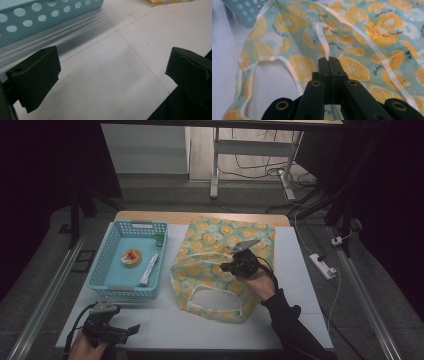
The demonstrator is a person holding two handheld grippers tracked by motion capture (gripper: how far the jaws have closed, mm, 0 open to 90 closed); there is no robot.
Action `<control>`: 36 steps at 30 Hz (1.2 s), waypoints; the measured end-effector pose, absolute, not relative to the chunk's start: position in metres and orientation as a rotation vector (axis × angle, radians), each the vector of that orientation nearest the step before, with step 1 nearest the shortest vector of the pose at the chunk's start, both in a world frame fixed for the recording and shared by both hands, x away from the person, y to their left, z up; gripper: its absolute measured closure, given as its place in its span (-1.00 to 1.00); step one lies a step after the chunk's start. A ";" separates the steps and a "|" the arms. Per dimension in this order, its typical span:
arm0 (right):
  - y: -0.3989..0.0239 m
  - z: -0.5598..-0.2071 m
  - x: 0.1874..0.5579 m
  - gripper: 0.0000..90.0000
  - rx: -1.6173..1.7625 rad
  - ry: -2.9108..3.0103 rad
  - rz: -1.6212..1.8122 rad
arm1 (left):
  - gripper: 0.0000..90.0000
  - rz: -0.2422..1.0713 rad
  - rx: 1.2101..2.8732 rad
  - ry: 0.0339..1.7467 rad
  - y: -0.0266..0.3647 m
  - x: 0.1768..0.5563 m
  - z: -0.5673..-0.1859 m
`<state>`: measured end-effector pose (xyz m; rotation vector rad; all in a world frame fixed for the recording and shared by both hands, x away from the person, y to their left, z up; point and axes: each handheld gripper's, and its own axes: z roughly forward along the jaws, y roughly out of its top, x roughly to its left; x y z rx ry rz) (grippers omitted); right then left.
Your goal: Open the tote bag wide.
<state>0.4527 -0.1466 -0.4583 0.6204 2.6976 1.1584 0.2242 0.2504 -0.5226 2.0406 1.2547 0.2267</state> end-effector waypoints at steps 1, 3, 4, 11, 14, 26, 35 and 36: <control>-0.147 -0.456 0.452 1.00 0.623 2.691 1.173 | -1.00 0.227 2.040 1.255 0.250 0.224 -0.523; -0.147 -0.452 0.452 1.00 0.631 2.684 1.196 | -1.00 0.226 2.040 1.255 0.250 0.224 -0.523; -0.147 -0.450 0.453 1.00 0.636 2.683 1.203 | -1.00 0.224 2.041 1.256 0.250 0.224 -0.523; -0.150 -0.439 0.455 1.00 0.650 2.646 1.242 | -1.00 0.225 2.042 1.257 0.250 0.224 -0.523; -0.152 -0.433 0.456 1.00 0.670 2.609 1.281 | -1.00 0.225 2.045 1.256 0.250 0.225 -0.523; -0.159 -0.416 0.459 1.00 0.673 2.541 1.320 | -1.00 0.228 2.041 1.262 0.251 0.225 -0.523; -0.163 -0.415 0.461 1.00 0.672 2.538 1.299 | -1.00 0.231 2.004 1.296 0.254 0.224 -0.522; -0.163 -0.415 0.461 1.00 0.670 2.543 1.295 | -1.00 0.230 2.000 1.299 0.254 0.224 -0.522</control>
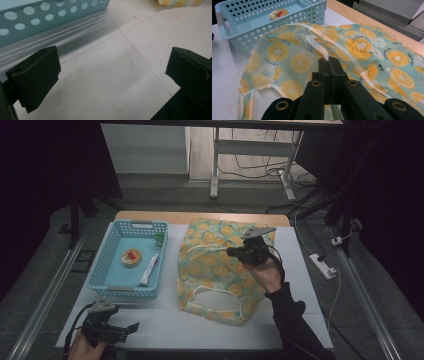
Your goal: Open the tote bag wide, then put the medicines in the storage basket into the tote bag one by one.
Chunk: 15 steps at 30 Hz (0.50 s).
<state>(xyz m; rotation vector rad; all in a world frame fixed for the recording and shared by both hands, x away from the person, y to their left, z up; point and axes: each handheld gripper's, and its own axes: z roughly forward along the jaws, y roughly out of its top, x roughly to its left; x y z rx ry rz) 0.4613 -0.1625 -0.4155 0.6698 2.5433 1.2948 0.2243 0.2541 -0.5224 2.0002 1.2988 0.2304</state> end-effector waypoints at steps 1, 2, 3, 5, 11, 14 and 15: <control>-0.162 -0.416 0.461 1.00 0.670 2.550 1.289 | -1.00 0.230 1.996 1.306 0.254 0.224 -0.522; -0.161 -0.417 0.461 1.00 0.668 2.552 1.284 | -1.00 0.230 1.992 1.309 0.255 0.224 -0.522; -0.161 -0.417 0.461 1.00 0.666 2.552 1.278 | -1.00 0.229 1.987 1.308 0.256 0.224 -0.522; -0.161 -0.417 0.461 1.00 0.664 2.554 1.274 | -1.00 0.230 1.975 1.310 0.257 0.224 -0.522; -0.160 -0.419 0.461 1.00 0.663 2.563 1.268 | -1.00 0.235 1.968 1.303 0.257 0.224 -0.521; -0.160 -0.419 0.461 1.00 0.658 2.564 1.270 | -1.00 0.253 1.963 1.299 0.258 0.223 -0.518; -0.159 -0.418 0.460 1.00 0.658 2.564 1.271 | -1.00 0.255 1.954 1.298 0.259 0.223 -0.517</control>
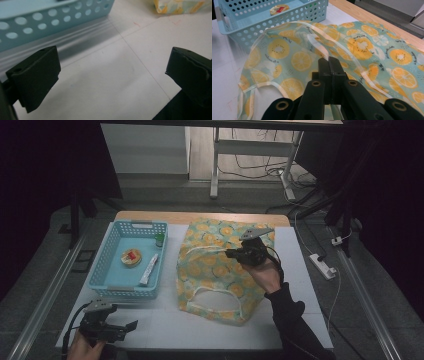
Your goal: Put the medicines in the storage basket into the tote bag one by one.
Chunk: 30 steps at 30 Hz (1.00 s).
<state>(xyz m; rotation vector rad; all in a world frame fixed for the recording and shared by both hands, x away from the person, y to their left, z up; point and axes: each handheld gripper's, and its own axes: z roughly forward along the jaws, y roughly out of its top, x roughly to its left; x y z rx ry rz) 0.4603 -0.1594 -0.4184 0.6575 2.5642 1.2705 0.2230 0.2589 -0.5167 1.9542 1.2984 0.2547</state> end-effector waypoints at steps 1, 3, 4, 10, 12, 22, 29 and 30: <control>-0.159 -0.418 0.460 1.00 0.653 2.566 1.270 | -1.00 0.255 1.944 1.297 0.260 0.223 -0.516; -0.159 -0.418 0.460 1.00 0.650 2.567 1.270 | -1.00 0.245 1.933 1.291 0.261 0.223 -0.515; -0.158 -0.419 0.460 1.00 0.649 2.569 1.269 | -1.00 0.245 1.932 1.293 0.261 0.223 -0.514; -0.159 -0.418 0.459 1.00 0.642 2.568 1.268 | -1.00 0.221 1.940 1.262 0.261 0.225 -0.510; -0.159 -0.418 0.459 1.00 0.642 2.567 1.266 | -1.00 0.225 1.942 1.255 0.260 0.225 -0.508; -0.158 -0.420 0.460 1.00 0.646 2.574 1.253 | -1.00 0.254 1.911 1.201 0.264 0.227 -0.495; -0.158 -0.420 0.459 1.00 0.640 2.574 1.253 | -1.00 0.282 1.902 1.188 0.265 0.229 -0.484; -0.158 -0.420 0.459 1.00 0.640 2.574 1.253 | -1.00 0.279 1.901 1.191 0.264 0.230 -0.482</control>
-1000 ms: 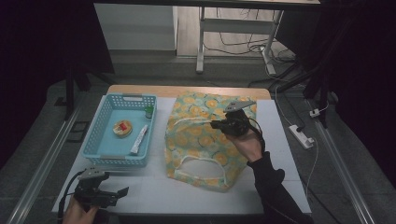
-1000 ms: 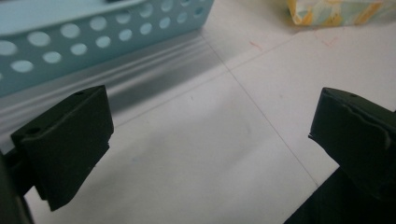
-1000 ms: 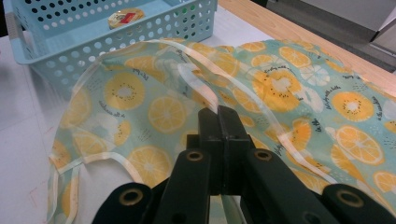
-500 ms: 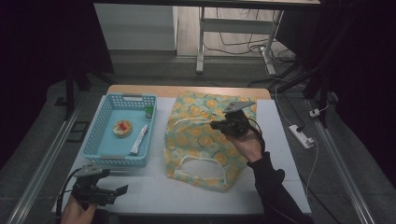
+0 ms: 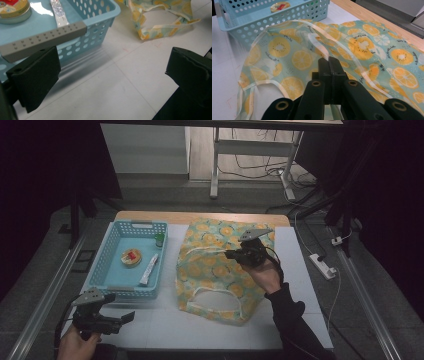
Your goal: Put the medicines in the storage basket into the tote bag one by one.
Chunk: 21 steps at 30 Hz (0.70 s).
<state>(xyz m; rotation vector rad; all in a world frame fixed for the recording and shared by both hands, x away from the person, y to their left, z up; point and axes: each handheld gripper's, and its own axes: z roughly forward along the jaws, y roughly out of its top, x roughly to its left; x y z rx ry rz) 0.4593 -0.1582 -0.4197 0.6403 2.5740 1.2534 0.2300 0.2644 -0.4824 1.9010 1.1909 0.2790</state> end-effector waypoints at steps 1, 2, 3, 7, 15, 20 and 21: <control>-0.158 -0.420 0.459 1.00 0.639 2.574 1.253 | -1.00 0.273 1.904 1.195 0.264 0.231 -0.481; -0.158 -0.420 0.459 1.00 0.638 2.574 1.253 | -1.00 0.274 1.908 1.192 0.264 0.232 -0.480; -0.158 -0.419 0.459 1.00 0.638 2.574 1.253 | -1.00 0.278 1.908 1.190 0.264 0.234 -0.479; -0.159 -0.419 0.459 1.00 0.639 2.572 1.255 | -1.00 0.287 1.914 1.187 0.265 0.240 -0.476; -0.159 -0.419 0.459 1.00 0.636 2.573 1.254 | -0.99 0.275 1.919 1.183 0.267 0.256 -0.469; -0.158 -0.419 0.459 1.00 0.634 2.572 1.255 | -1.00 0.279 1.921 1.176 0.267 0.268 -0.466; -0.158 -0.419 0.459 1.00 0.634 2.572 1.254 | -1.00 0.278 1.926 1.177 0.267 0.270 -0.466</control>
